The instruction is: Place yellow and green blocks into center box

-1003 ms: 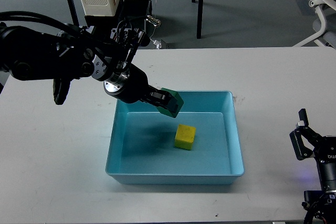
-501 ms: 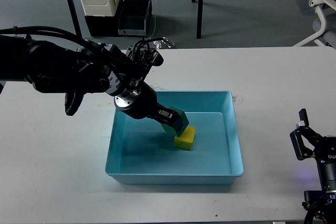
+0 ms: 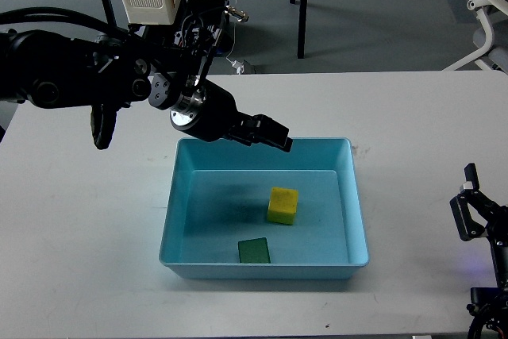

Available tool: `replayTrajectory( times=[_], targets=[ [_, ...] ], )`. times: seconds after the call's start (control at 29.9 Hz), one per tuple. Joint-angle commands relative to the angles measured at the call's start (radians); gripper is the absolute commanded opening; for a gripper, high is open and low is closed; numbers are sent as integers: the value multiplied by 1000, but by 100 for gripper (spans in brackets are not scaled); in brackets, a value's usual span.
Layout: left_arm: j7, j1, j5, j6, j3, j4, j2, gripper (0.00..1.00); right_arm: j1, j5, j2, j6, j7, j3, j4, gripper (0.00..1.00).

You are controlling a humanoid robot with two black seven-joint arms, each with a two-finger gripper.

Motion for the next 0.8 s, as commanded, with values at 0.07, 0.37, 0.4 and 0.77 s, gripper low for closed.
replayTrajectory(
  times=[0.07,0.37,0.4,0.77],
  targets=[
    [-3,97,-132,0,-206,36,60,94,6,0,0,0,0,14,0,100],
    [14,330,-146,0,-779,173,42,95,13,0,0,0,0,11,5,100],
    [14,342,-147,0,-809,174,37,95,13,0,0,0,0,10,5,100],
    [14,630,-321,0,-1220,174,19,99,66,-11,0,0,-8,-47,6,100]
  ],
)
